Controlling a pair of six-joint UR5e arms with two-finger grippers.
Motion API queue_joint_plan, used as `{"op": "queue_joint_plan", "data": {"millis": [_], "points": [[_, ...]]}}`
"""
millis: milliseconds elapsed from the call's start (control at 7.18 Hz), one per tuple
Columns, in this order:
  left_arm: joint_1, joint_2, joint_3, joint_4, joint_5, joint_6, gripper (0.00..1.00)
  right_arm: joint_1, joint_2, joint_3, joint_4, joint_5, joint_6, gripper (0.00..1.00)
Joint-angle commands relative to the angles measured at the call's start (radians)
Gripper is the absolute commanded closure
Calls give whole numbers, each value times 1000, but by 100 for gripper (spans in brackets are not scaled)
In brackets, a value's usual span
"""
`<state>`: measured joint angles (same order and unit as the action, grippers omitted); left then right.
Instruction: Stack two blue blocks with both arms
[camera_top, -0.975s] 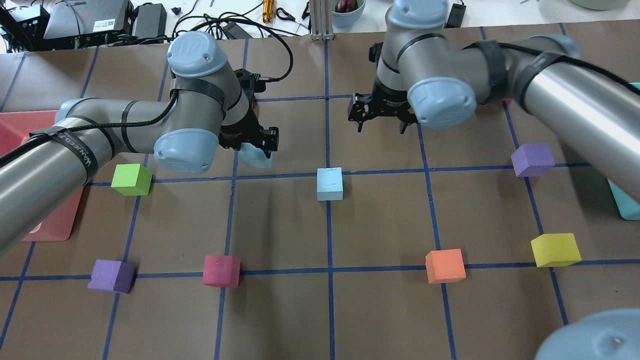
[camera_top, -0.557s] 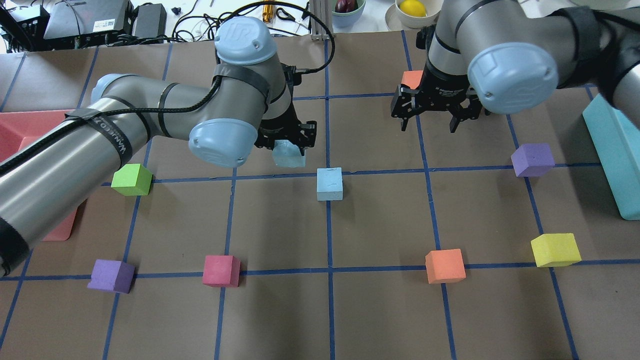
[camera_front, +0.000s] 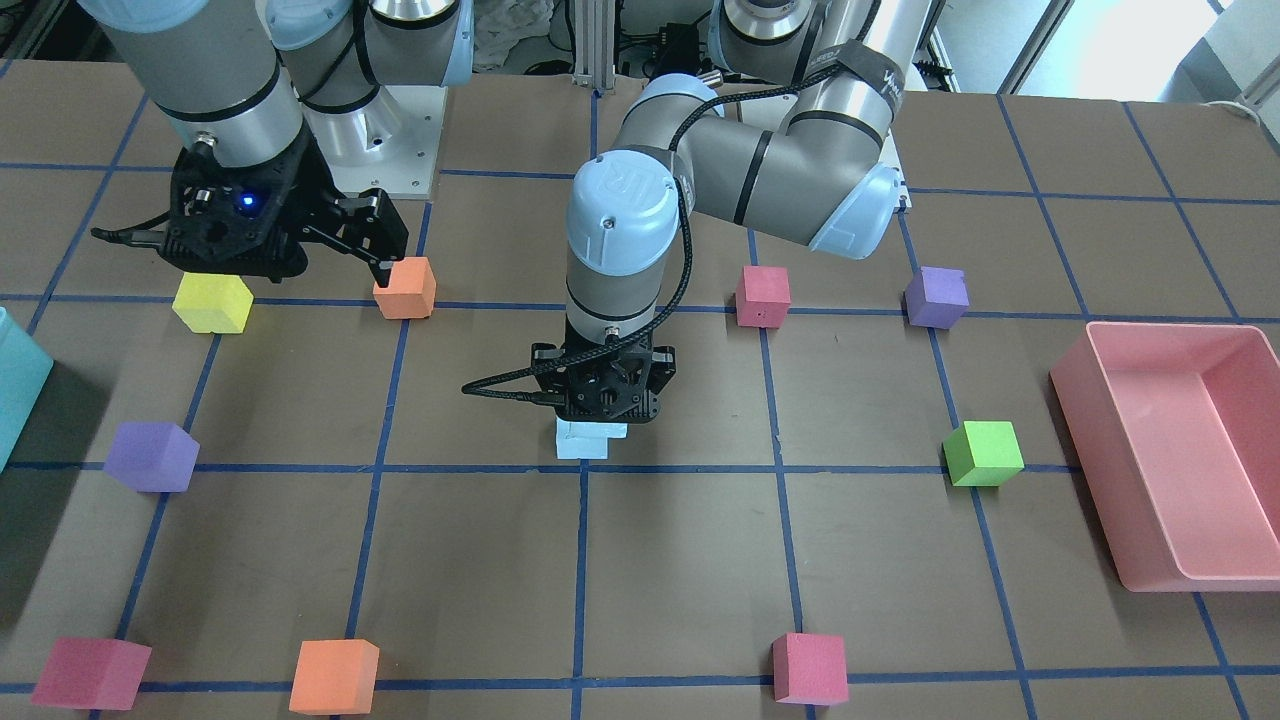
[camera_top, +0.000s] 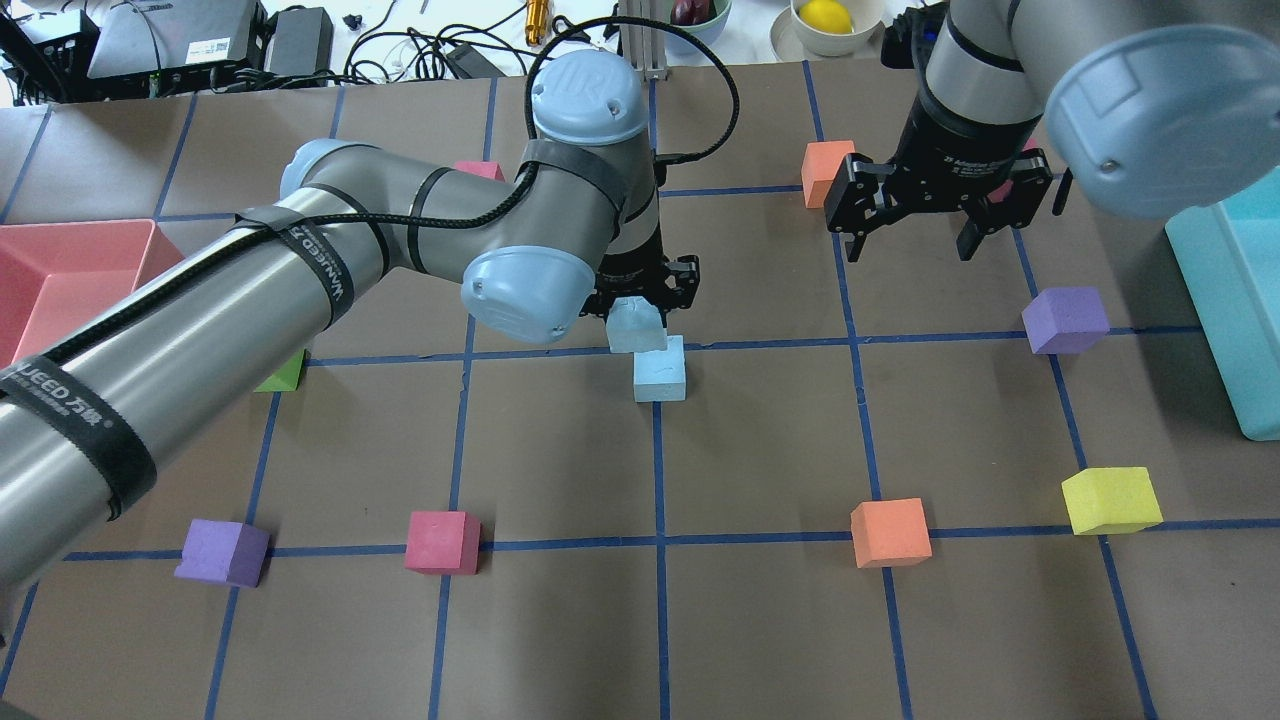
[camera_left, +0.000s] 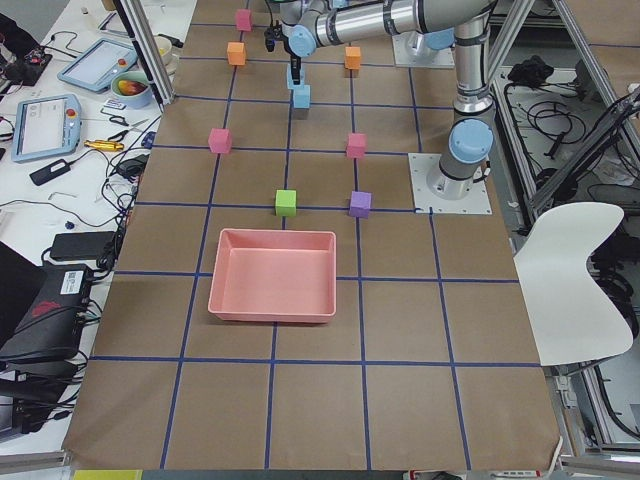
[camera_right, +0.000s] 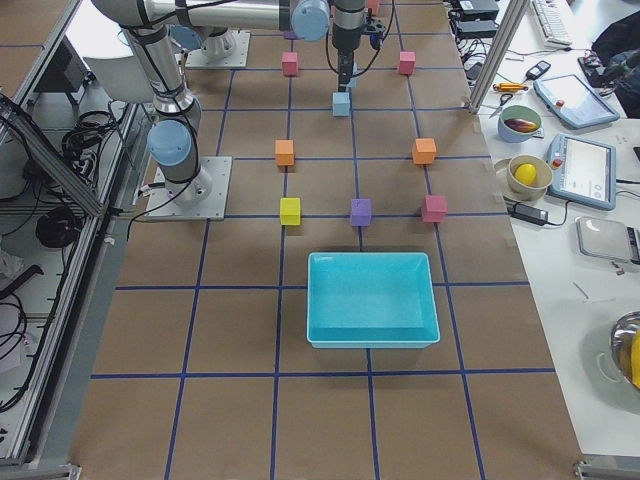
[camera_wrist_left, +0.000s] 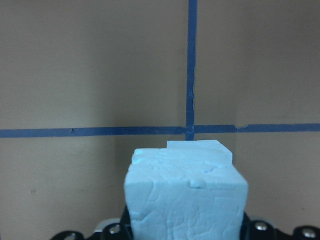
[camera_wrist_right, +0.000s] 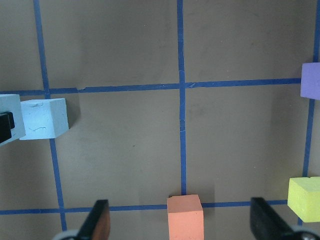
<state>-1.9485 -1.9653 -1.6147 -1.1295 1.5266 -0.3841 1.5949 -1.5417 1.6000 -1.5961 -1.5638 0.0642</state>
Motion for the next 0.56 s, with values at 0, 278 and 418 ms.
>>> {"op": "queue_joint_plan", "data": {"millis": [0, 278, 418], "points": [[-16, -18, -5, 5, -2, -21, 100, -53, -3, -5, 16, 7, -9, 0], [-21, -36, -7, 8, -5, -39, 100, -55, -41, -8, 25, -1, 2, 0], [-21, -41, -7, 10, -2, -44, 100, -55, -58, -6, 27, -1, 0, 0]]}}
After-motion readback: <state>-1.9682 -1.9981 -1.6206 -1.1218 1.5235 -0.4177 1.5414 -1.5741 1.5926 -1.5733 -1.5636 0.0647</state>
